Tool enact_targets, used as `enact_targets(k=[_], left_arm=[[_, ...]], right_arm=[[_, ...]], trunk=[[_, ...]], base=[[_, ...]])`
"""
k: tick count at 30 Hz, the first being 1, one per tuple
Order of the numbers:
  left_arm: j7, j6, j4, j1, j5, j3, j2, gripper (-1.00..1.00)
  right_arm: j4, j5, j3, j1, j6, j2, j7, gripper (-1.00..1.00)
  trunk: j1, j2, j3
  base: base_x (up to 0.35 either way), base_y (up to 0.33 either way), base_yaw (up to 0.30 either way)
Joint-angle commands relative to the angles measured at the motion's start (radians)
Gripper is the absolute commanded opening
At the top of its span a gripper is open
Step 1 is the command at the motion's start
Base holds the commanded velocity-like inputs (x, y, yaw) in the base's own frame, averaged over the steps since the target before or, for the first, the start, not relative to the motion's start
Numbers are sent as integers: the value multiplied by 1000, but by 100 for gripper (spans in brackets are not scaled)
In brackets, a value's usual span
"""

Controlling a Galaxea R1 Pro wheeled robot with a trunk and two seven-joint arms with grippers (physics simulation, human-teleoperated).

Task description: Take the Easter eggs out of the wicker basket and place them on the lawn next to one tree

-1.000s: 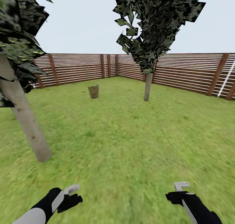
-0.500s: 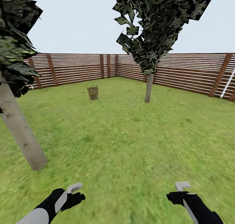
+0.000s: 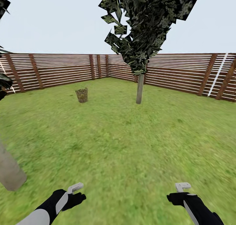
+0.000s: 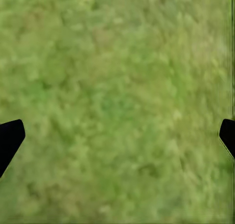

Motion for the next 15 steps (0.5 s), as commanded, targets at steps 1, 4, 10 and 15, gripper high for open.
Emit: enact_targets(k=[1,4,10,15], left_arm=[[-3,7,-2,0,-2,8,-1,100],[-3,7,-2,0,-2,8,-1,100],[-3,7,-1,0,-2,8,-1,100],[-3,7,0,0,-2,8,-1,100]], right_arm=[[-1,3,-1,-1,5,0,5,100],[-1,3,-2,-1,5,0,4,100],[-1,3,-2,-1,5,0,4,100],[-1,3,-2,-1,5,0,4,100]], trunk=[[1,0,-1],[1,0,-1],[1,0,-1],[1,0,-1]], base=[[331,-137,-298],[331,-137,-271],[331,-137,-66],[331,-137,-5]])
